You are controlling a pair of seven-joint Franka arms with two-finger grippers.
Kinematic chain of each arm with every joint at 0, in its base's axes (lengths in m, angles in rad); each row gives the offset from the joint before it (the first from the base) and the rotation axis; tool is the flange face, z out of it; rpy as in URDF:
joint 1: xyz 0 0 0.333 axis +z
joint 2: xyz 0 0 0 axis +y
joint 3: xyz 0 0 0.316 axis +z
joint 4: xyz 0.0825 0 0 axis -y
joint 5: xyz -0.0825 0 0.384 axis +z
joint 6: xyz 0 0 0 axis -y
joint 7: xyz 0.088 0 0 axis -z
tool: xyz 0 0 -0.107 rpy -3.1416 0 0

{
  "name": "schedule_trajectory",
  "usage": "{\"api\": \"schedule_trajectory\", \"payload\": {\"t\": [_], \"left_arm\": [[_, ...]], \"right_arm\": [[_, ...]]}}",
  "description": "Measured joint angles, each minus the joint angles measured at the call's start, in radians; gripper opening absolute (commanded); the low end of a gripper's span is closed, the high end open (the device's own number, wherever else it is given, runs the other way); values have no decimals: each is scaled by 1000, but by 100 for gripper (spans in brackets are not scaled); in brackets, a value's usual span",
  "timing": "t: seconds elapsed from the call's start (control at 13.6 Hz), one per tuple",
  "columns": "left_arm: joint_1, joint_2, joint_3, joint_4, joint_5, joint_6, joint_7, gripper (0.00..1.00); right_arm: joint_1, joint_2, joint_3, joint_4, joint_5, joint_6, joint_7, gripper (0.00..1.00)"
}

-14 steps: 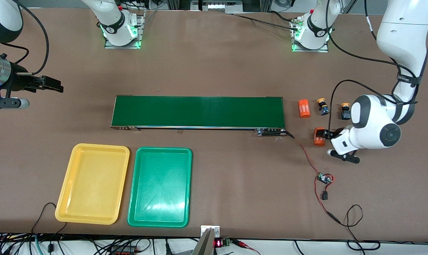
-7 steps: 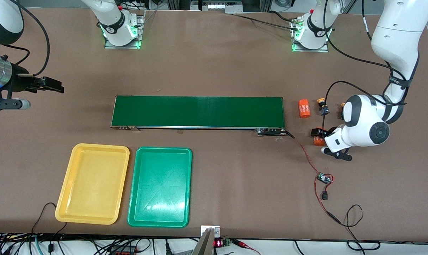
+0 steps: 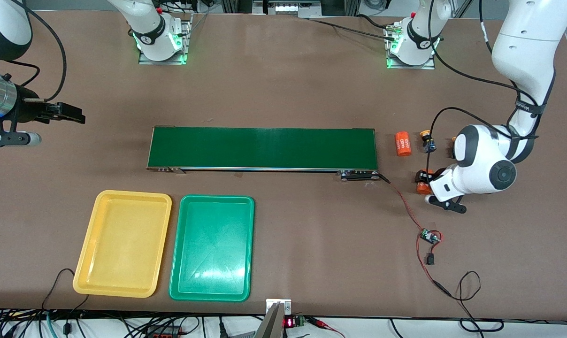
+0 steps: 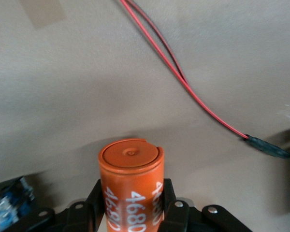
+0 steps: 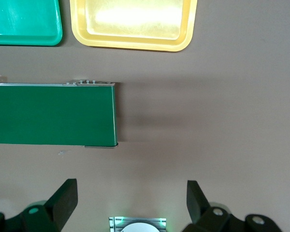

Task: Sort buttons by color to trays
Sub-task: 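Close the left gripper on the orange cylinder and lift it, then carry the cylinder onto the conveyor belt and open the left gripper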

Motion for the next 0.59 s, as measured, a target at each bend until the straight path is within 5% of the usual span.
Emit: {"api": "schedule_trajectory", "payload": {"t": [0.59], "left_arm": [[-4, -192, -179, 6, 1, -254, 254, 0]], "right_arm": [[1, 1, 2, 0, 1, 1, 0, 100]]}}
